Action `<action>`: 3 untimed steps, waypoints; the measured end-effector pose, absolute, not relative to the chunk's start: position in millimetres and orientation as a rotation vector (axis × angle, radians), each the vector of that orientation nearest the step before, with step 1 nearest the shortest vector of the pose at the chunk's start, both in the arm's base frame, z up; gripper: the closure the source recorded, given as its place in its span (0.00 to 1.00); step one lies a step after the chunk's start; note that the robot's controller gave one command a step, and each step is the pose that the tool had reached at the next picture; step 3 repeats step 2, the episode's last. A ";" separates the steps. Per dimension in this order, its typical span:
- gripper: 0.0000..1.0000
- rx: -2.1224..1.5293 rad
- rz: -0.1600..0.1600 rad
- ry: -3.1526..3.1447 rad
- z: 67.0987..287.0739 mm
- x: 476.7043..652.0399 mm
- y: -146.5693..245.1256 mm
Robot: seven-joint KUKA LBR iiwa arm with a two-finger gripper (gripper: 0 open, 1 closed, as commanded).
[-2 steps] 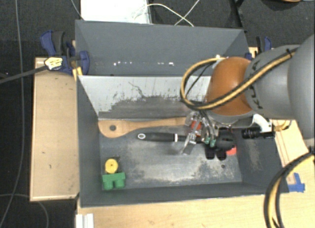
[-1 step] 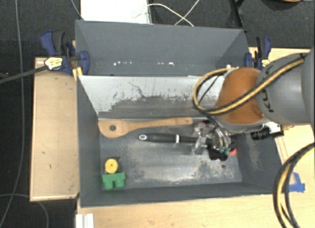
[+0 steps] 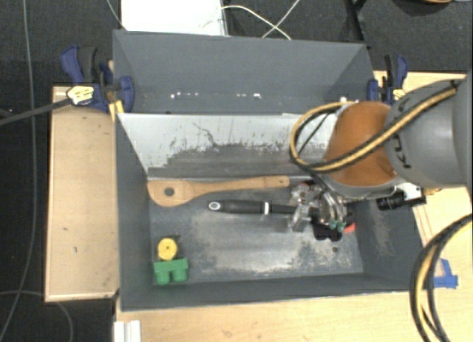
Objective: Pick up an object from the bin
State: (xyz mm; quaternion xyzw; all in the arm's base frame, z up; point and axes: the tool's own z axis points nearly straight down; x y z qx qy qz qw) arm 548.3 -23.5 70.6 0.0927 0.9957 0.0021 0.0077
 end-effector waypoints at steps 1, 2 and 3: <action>1.00 0.316 0.009 3.111 71.1 545.5 -30.6; 1.00 0.311 0.009 3.109 92.2 549.1 -28.4; 1.00 0.311 0.009 3.109 92.2 549.1 -28.4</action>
Offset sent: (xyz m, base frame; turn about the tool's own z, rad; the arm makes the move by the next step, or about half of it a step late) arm 0.0001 -0.0050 0.0213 0.0131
